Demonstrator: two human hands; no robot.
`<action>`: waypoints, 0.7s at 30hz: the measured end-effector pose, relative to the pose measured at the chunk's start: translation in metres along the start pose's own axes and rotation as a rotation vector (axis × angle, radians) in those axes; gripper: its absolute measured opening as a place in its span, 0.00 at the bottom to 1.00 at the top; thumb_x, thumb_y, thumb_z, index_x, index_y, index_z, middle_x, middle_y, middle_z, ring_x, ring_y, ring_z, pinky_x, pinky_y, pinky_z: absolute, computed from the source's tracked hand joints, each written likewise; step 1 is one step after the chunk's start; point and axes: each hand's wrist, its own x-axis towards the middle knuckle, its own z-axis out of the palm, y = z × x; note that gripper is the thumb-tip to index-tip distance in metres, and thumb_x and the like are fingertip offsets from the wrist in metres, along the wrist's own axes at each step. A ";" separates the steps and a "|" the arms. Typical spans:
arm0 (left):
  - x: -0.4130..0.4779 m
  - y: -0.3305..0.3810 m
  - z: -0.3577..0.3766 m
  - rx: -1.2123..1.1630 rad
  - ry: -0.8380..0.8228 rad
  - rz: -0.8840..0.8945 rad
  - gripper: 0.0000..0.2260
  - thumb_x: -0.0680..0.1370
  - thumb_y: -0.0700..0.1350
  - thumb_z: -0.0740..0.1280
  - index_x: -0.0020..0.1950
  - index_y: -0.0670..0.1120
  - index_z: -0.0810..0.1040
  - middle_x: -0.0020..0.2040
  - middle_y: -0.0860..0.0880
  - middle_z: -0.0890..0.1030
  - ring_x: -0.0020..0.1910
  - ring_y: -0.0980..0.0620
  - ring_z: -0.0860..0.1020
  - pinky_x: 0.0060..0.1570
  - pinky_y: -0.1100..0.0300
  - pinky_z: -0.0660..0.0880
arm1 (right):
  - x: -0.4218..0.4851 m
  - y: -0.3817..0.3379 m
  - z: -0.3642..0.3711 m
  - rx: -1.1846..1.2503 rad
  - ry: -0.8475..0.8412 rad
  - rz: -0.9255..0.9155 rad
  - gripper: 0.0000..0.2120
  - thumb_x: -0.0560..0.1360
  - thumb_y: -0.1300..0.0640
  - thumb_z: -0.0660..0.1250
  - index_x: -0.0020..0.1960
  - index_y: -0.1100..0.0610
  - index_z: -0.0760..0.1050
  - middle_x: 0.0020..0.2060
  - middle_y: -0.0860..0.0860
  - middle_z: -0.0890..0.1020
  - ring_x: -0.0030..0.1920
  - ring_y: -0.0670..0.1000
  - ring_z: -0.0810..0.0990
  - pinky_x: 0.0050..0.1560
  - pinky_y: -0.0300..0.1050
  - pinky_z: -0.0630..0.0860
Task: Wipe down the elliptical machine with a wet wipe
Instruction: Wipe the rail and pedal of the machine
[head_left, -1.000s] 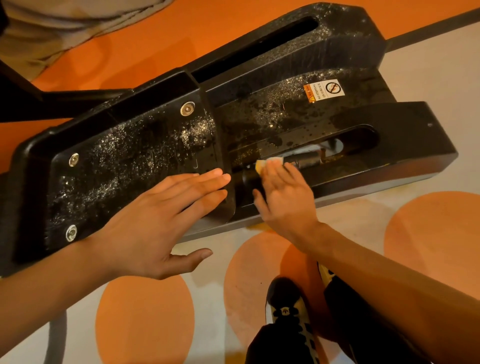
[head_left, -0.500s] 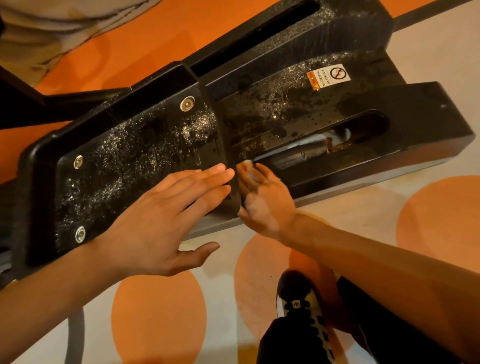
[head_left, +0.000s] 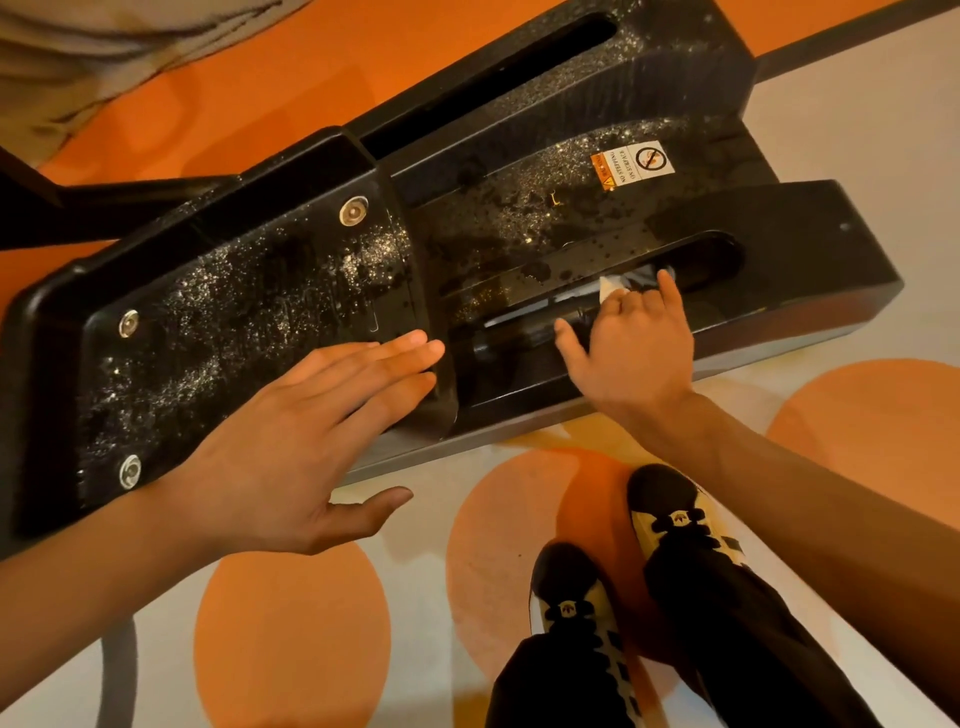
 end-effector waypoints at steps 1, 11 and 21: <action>0.000 0.000 0.000 0.000 0.002 0.000 0.31 0.84 0.62 0.57 0.77 0.40 0.65 0.81 0.41 0.65 0.82 0.43 0.62 0.76 0.42 0.65 | -0.002 -0.009 -0.002 -0.008 -0.006 0.010 0.45 0.82 0.35 0.37 0.69 0.69 0.74 0.65 0.67 0.78 0.71 0.64 0.73 0.80 0.60 0.52; 0.000 0.000 -0.001 -0.014 -0.001 -0.009 0.31 0.84 0.62 0.57 0.78 0.41 0.65 0.81 0.41 0.65 0.82 0.44 0.62 0.75 0.42 0.66 | -0.020 -0.041 0.038 0.281 0.218 -0.483 0.32 0.85 0.40 0.51 0.75 0.63 0.71 0.75 0.61 0.71 0.79 0.59 0.63 0.79 0.59 0.59; -0.001 0.000 0.000 -0.015 0.010 -0.003 0.31 0.84 0.63 0.57 0.78 0.41 0.64 0.81 0.42 0.64 0.82 0.44 0.62 0.76 0.43 0.65 | -0.029 0.031 0.051 0.169 0.302 -0.368 0.29 0.84 0.44 0.49 0.81 0.56 0.60 0.80 0.60 0.62 0.81 0.60 0.57 0.80 0.61 0.56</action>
